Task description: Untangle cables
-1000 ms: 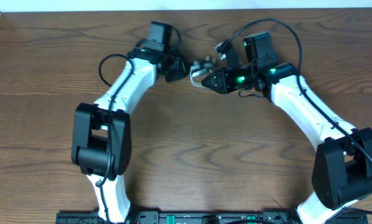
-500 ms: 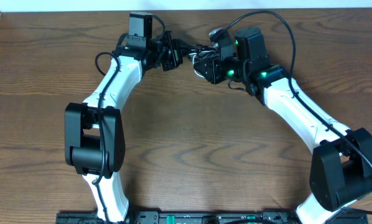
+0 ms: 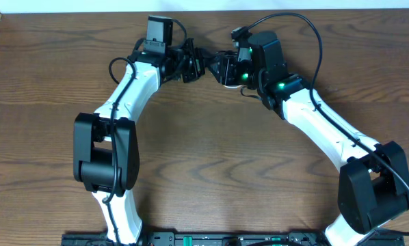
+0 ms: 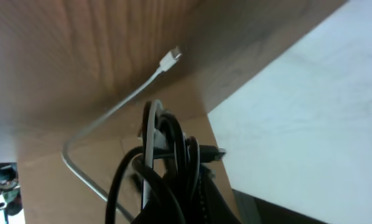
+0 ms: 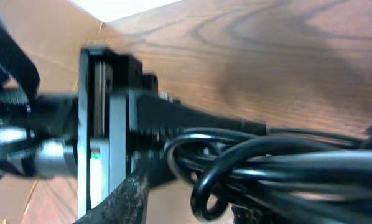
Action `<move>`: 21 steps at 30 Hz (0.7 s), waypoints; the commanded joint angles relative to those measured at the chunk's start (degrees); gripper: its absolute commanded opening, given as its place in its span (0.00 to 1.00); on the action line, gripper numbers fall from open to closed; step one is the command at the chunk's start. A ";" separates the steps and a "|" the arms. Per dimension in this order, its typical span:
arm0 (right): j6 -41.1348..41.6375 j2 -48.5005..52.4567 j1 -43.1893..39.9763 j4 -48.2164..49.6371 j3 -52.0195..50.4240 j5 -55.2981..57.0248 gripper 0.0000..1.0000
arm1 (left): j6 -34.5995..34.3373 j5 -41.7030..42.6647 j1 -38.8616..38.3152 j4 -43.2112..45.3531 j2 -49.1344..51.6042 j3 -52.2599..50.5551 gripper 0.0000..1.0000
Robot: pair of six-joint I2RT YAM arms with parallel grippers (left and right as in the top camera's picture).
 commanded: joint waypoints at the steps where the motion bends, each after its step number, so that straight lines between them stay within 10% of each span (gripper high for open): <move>1: 3.08 -0.98 0.00 1.25 0.07 3.50 0.40 | -3.28 1.33 -1.14 -1.29 0.37 0.90 0.08; 12: 3.69 -0.98 -1.01 -2.84 0.07 11.32 0.34 | 6.99 0.79 -2.47 -1.29 0.37 0.90 0.08; 21: 3.17 -0.98 -5.49 -5.16 0.07 7.15 0.01 | 20.02 -3.65 -2.47 -5.84 0.37 0.90 0.08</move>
